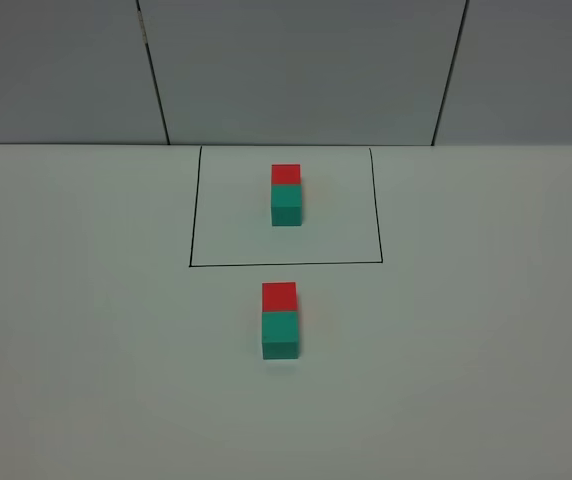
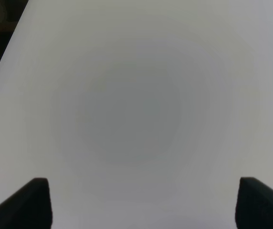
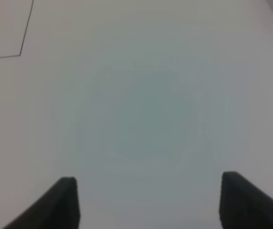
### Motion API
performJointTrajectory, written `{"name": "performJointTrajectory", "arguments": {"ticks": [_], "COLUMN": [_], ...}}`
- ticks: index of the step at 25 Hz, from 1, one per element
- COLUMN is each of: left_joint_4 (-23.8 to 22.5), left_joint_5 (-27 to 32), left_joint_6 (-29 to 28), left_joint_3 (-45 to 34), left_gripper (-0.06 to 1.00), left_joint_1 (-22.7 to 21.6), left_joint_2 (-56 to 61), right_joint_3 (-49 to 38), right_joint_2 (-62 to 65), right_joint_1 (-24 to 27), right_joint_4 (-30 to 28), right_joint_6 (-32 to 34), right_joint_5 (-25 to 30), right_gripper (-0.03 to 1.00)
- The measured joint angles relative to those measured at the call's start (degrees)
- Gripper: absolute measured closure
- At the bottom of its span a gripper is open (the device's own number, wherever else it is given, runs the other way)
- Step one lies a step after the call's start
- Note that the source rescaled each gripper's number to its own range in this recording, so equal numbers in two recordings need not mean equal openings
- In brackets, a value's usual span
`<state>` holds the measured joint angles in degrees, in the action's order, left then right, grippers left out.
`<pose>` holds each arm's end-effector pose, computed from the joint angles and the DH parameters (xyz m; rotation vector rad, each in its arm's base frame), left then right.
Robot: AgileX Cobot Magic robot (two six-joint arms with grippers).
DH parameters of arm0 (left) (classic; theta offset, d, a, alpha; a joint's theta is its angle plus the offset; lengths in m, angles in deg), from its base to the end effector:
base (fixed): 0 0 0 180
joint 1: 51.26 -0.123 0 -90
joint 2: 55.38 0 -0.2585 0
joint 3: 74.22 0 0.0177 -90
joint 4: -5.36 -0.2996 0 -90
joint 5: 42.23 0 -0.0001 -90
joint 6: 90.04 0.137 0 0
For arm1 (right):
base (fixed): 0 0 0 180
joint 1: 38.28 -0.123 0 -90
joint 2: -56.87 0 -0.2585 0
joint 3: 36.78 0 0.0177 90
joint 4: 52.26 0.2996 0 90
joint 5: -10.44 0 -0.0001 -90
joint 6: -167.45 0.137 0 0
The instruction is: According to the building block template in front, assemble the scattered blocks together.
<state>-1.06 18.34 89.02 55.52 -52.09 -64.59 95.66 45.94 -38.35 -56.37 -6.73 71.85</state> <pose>0.1119 0.0150 0.2638 -0.0336 2.0922 0.1343 0.1109 -0.0085 0.2756 0.1071 2.0878 -0.0244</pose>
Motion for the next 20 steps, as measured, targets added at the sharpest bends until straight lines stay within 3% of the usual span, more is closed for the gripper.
{"name": "performJointTrajectory", "arguments": {"ticks": [20], "left_joint_4": [0.0], "left_joint_5": [0.0], "left_joint_6": [-0.05], "left_joint_3": [0.0], "left_gripper": [0.01], "left_joint_1": [0.0], "left_joint_2": [0.0], "right_joint_3": [0.0], "right_joint_2": [0.0], "right_joint_1": [0.0], "right_joint_4": [0.0], "right_joint_6": [-0.06], "right_joint_5": [0.0], "right_gripper": [0.35]}}
